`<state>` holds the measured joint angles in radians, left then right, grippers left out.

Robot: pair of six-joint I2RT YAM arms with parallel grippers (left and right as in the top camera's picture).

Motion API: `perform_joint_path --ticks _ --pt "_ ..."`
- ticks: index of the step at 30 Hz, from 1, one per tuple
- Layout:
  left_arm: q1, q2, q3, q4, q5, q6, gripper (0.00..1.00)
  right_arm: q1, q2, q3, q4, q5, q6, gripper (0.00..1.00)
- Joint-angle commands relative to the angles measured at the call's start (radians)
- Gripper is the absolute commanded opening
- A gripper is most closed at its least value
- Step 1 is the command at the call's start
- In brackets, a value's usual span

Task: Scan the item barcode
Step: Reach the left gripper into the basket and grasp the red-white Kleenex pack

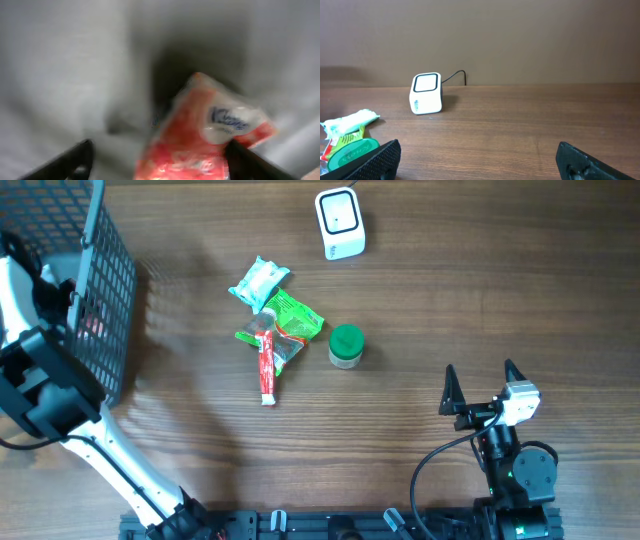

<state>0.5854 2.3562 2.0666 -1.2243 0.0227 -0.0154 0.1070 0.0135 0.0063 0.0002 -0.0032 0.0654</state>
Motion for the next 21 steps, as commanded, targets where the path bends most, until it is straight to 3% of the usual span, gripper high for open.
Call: perform_joint_path --ticks 1,4,9,17,21 --pt "0.026 -0.048 0.017 0.009 0.015 -0.031 0.88 0.0 -0.006 -0.001 0.006 0.002 -0.01 1.0" --pt "0.021 -0.079 0.017 0.008 0.019 -0.026 0.88 0.0 -0.006 -0.001 0.006 0.002 -0.01 1.0" --pt "0.017 -0.082 0.017 -0.003 0.094 0.016 0.79 0.0 -0.006 -0.001 0.006 0.002 -0.01 1.0" --pt "-0.023 -0.086 0.017 -0.002 0.092 0.019 0.66 0.0 -0.006 -0.001 0.006 0.002 -0.01 1.0" --pt "-0.085 -0.086 0.014 0.007 -0.003 0.033 0.67 0.0 -0.006 -0.001 0.006 0.002 -0.01 1.0"
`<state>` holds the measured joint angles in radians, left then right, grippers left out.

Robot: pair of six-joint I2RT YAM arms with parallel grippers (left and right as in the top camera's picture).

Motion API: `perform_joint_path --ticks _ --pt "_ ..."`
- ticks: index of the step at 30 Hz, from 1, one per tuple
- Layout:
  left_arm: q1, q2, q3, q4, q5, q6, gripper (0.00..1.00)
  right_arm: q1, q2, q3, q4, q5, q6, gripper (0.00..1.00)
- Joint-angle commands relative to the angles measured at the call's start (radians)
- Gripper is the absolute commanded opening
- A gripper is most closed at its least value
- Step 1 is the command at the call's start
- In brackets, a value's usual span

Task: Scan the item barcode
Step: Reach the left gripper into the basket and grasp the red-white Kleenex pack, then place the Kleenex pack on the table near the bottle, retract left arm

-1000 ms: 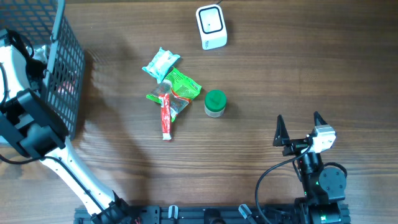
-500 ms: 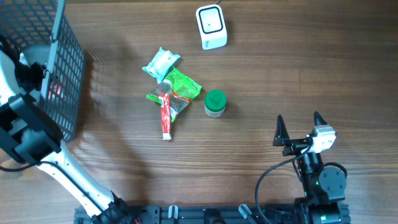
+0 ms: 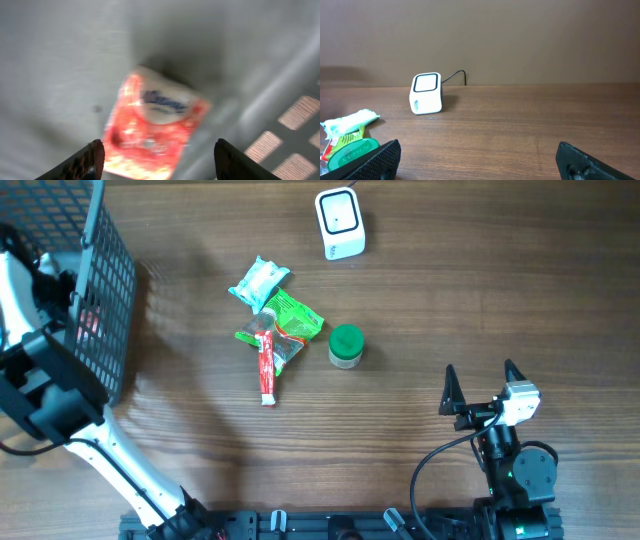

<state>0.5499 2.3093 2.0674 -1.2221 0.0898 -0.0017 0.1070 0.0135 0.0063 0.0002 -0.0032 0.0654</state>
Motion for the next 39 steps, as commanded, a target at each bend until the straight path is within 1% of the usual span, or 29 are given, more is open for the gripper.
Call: perform_joint_path --ticks 1,4,7,11,13,16,18,20,21,22,23,24,27,30,32,33,36,38,39 --pt "-0.06 -0.039 0.013 0.004 -0.095 0.019 0.66 0.0 -0.006 -0.001 0.006 0.002 -0.01 1.0" --pt "-0.075 -0.039 0.012 0.003 -0.116 0.019 0.6 0.0 -0.006 -0.001 0.006 0.002 -0.01 1.0" --pt "-0.076 -0.039 -0.006 0.013 -0.126 0.019 0.61 0.0 -0.006 -0.001 0.006 0.002 -0.01 1.0" --pt "-0.076 -0.039 -0.091 0.074 -0.174 0.019 0.62 0.0 -0.006 -0.001 0.006 0.002 -0.01 1.0" --pt "-0.076 -0.039 -0.137 0.112 -0.175 0.02 0.6 0.0 -0.006 -0.001 0.006 0.002 -0.01 1.0" --pt "-0.074 -0.039 -0.185 0.154 -0.197 0.02 0.43 0.0 -0.006 -0.001 0.006 0.002 -0.01 1.0" --pt "-0.07 -0.043 -0.18 0.157 -0.196 0.02 0.39 0.0 -0.006 -0.001 0.006 0.002 -0.01 1.0" --pt "-0.064 -0.063 -0.156 0.148 -0.196 0.019 0.33 0.0 -0.006 -0.001 0.006 0.002 -0.01 1.0" --pt "-0.06 -0.077 -0.139 0.141 -0.192 0.014 0.27 0.0 -0.006 -0.001 0.006 0.002 -0.01 1.0" --pt "-0.056 -0.094 -0.123 0.137 -0.18 0.011 0.18 0.0 -0.006 -0.001 0.006 0.002 -0.01 1.0" --pt "-0.047 -0.124 -0.097 0.129 -0.138 0.011 0.06 0.0 -0.006 -0.001 0.006 0.002 -0.01 1.0" --pt "-0.04 -0.146 -0.079 0.121 -0.105 -0.001 0.04 0.0 -0.006 -0.001 0.006 0.002 -0.01 1.0" --pt "0.003 -0.253 -0.032 0.107 -0.005 -0.053 0.04 0.0 -0.006 -0.001 0.006 0.002 -0.01 1.0" --pt "0.048 -0.374 -0.031 0.107 0.064 -0.106 0.04 0.0 -0.006 -0.001 0.006 0.002 -0.01 1.0" --pt "0.073 -0.444 -0.031 0.107 0.15 -0.131 0.04 0.0 -0.006 -0.001 0.006 0.002 -0.01 1.0" --pt "0.09 -0.491 -0.031 0.105 0.248 -0.145 0.04 0.0 -0.006 -0.001 0.006 0.002 -0.01 1.0" --pt "0.108 -0.601 -0.031 0.069 0.621 -0.145 0.04 0.0 -0.006 -0.001 0.006 0.002 -0.01 0.98" --pt "0.09 -0.644 -0.031 0.002 0.8 -0.138 0.04 0.0 -0.006 -0.001 0.006 0.002 -0.01 1.0" --pt "0.07 -0.657 -0.031 -0.037 0.836 -0.132 0.04 0.0 -0.006 -0.001 0.006 0.002 -0.01 1.0"
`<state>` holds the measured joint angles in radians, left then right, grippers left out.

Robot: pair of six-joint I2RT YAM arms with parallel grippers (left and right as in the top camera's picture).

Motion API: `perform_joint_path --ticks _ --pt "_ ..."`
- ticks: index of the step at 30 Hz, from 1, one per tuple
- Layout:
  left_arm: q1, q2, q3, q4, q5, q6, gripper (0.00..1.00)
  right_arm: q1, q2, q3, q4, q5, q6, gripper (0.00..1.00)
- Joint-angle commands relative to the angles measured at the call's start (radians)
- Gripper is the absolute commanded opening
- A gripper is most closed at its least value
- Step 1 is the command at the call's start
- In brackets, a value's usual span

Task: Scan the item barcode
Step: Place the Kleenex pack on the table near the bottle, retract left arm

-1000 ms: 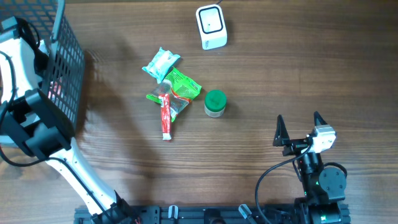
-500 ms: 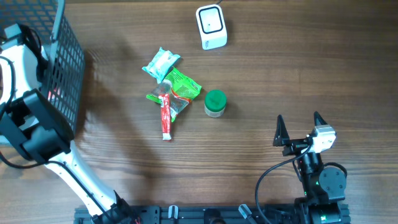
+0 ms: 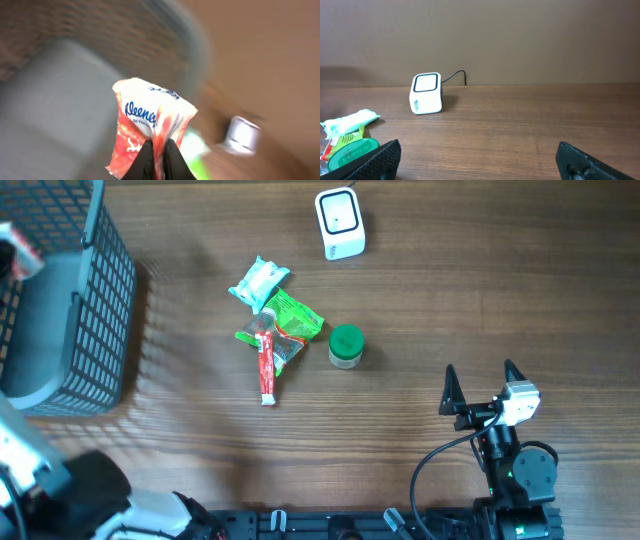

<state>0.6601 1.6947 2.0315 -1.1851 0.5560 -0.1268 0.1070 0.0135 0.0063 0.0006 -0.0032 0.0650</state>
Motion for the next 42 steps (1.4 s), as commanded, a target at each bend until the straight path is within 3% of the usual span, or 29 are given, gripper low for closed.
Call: perform_joint_path --ticks 1,4,6,12,15,22,26,28,31,32,33,35,39,42 --pt "-0.077 -0.051 0.005 -0.126 0.371 0.02 0.04 0.0 -0.006 -0.001 0.006 0.002 -0.01 1.0" --pt "-0.237 -0.044 -0.009 -0.286 0.349 0.193 0.06 0.0 -0.006 -0.001 0.006 0.002 -0.01 1.0" --pt "-0.336 -0.032 -0.037 -0.346 0.304 0.237 0.06 0.0 -0.006 -0.001 0.006 0.002 -0.01 1.0" --pt "-0.604 -0.026 -0.28 -0.293 0.261 0.258 0.06 0.0 -0.006 -0.001 0.006 0.002 -0.01 1.0" --pt "-0.75 -0.025 -0.522 -0.084 0.261 0.217 0.06 0.0 -0.006 -0.001 0.006 0.002 -0.01 1.0" --pt "-0.958 -0.025 -0.992 0.533 0.233 -0.091 0.05 0.0 -0.006 -0.001 0.006 0.002 -0.01 1.0" --pt "-1.009 -0.025 -1.12 0.683 0.079 -0.177 0.09 0.0 -0.006 -0.001 0.006 0.002 -0.01 1.0" --pt "-1.017 -0.025 -1.129 0.68 0.051 -0.175 0.15 0.0 -0.006 -0.001 0.006 0.002 -0.01 1.0" --pt "-1.015 -0.031 -1.123 0.676 0.059 -0.18 0.36 0.0 -0.006 -0.001 0.006 0.002 -0.01 1.0" --pt "-1.015 -0.037 -1.113 0.664 0.061 -0.19 0.47 0.0 -0.006 -0.001 0.006 0.002 -0.01 1.0" --pt "-1.015 -0.05 -1.094 0.644 0.06 -0.193 0.73 0.0 -0.006 -0.001 0.006 0.002 -0.01 1.0" --pt "-1.015 -0.087 -1.051 0.616 0.059 -0.192 1.0 0.0 -0.006 -0.001 0.006 0.002 -0.01 1.0" --pt "-1.011 -0.204 -0.953 0.546 -0.132 -0.252 1.0 0.0 -0.006 -0.001 0.006 0.002 -0.01 1.0" --pt "-0.973 -0.29 -0.93 0.51 -0.463 -0.316 1.0 0.0 -0.006 -0.001 0.006 0.002 -0.01 1.0"
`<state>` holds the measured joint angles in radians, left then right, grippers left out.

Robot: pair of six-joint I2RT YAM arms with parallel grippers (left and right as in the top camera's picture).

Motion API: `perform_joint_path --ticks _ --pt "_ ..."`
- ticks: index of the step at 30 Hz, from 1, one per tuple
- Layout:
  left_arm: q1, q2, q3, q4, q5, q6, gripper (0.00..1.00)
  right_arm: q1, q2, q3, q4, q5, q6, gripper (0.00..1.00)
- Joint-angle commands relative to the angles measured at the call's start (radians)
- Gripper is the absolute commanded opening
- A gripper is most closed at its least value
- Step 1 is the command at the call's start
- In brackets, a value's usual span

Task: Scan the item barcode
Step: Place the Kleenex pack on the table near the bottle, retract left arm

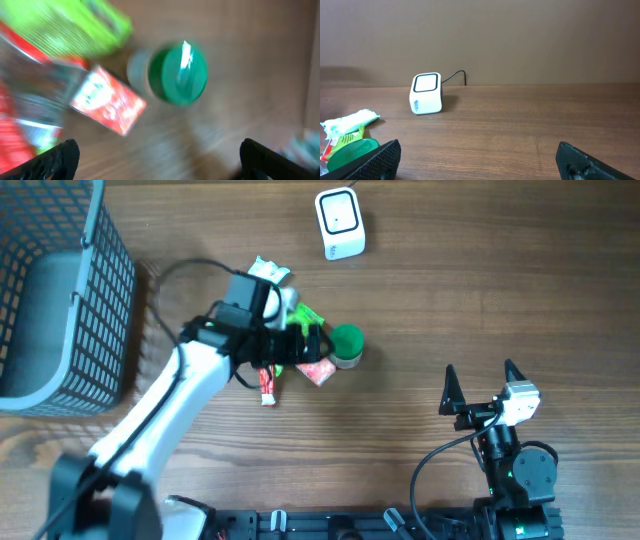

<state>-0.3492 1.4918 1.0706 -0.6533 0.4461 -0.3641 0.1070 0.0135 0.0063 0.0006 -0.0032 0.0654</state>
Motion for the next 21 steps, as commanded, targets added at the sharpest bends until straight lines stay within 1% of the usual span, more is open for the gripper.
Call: perform_joint_path --ticks 1,2,3,4,6,8,9,10,11,13,15,18,20,21 --pt "0.049 -0.097 0.031 -0.029 -0.414 -0.092 1.0 0.0 -0.006 -0.001 0.006 0.005 -0.015 1.0" --pt "0.074 -0.105 0.031 -0.044 -0.469 -0.093 1.0 0.0 -0.006 -0.001 0.016 0.051 -0.08 1.0" --pt "0.099 -0.104 0.031 -0.061 -0.474 -0.093 1.0 0.0 -0.006 -0.001 0.036 0.067 -0.125 1.0" --pt "0.113 -0.103 0.03 -0.074 -0.474 -0.093 1.0 0.0 -0.006 -0.001 0.038 0.049 -0.116 1.0" --pt "0.144 -0.102 0.029 -0.11 -0.474 -0.085 1.0 0.0 -0.006 -0.001 0.035 -0.022 -0.064 1.0" --pt "0.169 -0.102 0.028 -0.128 -0.475 -0.085 1.0 0.0 -0.006 -0.001 0.008 -0.088 0.023 1.0" --pt "0.179 -0.102 0.028 -0.131 -0.474 -0.085 1.0 0.0 -0.004 -0.001 0.003 -0.088 0.105 1.0" --pt "0.182 -0.102 0.028 -0.131 -0.474 -0.085 1.0 0.0 -0.004 -0.001 0.004 -0.089 0.157 1.0" --pt "0.182 -0.102 0.028 -0.131 -0.474 -0.085 1.0 0.0 -0.004 -0.001 0.004 -0.089 0.188 1.0" --pt "0.182 -0.102 0.028 -0.161 -0.502 -0.085 1.0 0.0 0.002 0.021 -0.013 -0.089 0.19 1.0" --pt "0.19 -0.102 0.028 -0.171 -0.564 -0.094 1.0 0.0 0.026 0.093 -0.072 -0.09 0.201 1.0" --pt "0.24 -0.102 0.028 -0.172 -0.571 -0.12 1.0 0.0 0.124 0.275 -0.199 -0.111 0.2 1.0" --pt "0.294 -0.102 0.028 -0.171 -0.571 -0.119 1.0 0.0 0.257 0.452 -0.323 -0.133 0.196 1.0" --pt "0.324 -0.102 0.028 -0.171 -0.571 -0.119 1.0 0.0 0.372 0.588 -0.43 -0.138 0.191 1.0"
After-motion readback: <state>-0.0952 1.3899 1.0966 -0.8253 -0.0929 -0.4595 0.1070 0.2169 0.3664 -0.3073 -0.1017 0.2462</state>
